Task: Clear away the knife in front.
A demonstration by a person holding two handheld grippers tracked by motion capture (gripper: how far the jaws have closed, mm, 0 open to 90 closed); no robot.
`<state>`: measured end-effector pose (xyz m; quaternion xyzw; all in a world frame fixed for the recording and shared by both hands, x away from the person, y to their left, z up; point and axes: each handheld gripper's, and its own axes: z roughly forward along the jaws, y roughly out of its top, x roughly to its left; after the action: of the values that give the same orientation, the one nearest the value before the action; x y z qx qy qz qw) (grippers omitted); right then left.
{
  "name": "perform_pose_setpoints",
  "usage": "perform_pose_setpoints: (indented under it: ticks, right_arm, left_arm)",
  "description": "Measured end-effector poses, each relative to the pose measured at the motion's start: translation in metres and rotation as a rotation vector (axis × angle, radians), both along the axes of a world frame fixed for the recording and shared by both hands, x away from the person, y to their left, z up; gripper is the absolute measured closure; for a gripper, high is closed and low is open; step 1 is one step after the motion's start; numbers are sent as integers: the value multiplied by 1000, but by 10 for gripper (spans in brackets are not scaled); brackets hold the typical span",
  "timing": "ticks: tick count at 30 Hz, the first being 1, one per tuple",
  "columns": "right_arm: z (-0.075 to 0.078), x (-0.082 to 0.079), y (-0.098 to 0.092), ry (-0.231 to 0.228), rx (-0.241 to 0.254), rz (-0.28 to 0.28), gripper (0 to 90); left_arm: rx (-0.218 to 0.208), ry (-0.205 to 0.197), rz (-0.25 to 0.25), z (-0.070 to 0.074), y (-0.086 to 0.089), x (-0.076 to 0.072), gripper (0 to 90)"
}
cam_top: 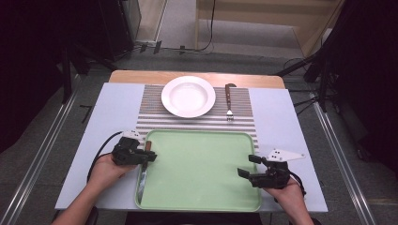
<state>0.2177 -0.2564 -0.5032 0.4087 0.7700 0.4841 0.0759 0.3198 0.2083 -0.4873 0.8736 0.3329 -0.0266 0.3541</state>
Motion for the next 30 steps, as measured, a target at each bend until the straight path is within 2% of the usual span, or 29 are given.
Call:
perform_pose_setpoints:
  ticks: [2, 5, 8, 10, 12, 14, 15, 19, 21, 24, 25, 27, 30]
  right_arm:
    - [0, 0, 1, -9, 8, 2, 222]
    - [0, 1, 2, -21, -8, 4, 222]
    - [0, 1, 2, -30, -20, 6, 222]
    - [1, 3, 1, -16, 11, -6, 222]
    - [1, 6, 0, -20, 15, -9, 222]
    - [0, 7, 0, -19, 13, -12, 222]
    - [1, 9, 0, 5, 24, -18, 222]
    - [3, 10, 0, 5, 38, -18, 222]
    - [4, 14, 0, 9, 47, -21, 222]
    - [7, 22, -3, 9, 58, -23, 222]
    - [7, 24, -4, 4, 58, -26, 222]
    - [9, 28, -5, -1, 71, -34, 222]
    - [12, 32, -5, -4, 70, -35, 220]
  left_arm:
    - [-26, 6, -4, 4, 1, 0, 635]
    - [-45, 2, 2, 9, 1, -2, 560]
    - [-62, -28, -8, 14, 0, -6, 530]
    - [-86, -30, -11, 16, 1, -7, 481]
    - [-116, -31, -12, 18, 2, -7, 476]
    - [-117, -34, 7, 21, 3, -9, 476]
    - [-121, -49, 9, 22, 3, -11, 467]
    - [-145, -105, -11, 24, 4, -16, 440]
    - [-176, -104, -20, 24, 5, -17, 414]
    - [-245, -58, -11, 26, 7, -16, 358]
    - [-258, -63, -11, 26, 7, -15, 358]
    - [-270, -78, -20, 27, 8, -15, 339]
    - [-284, -75, -26, 25, 9, -14, 320]
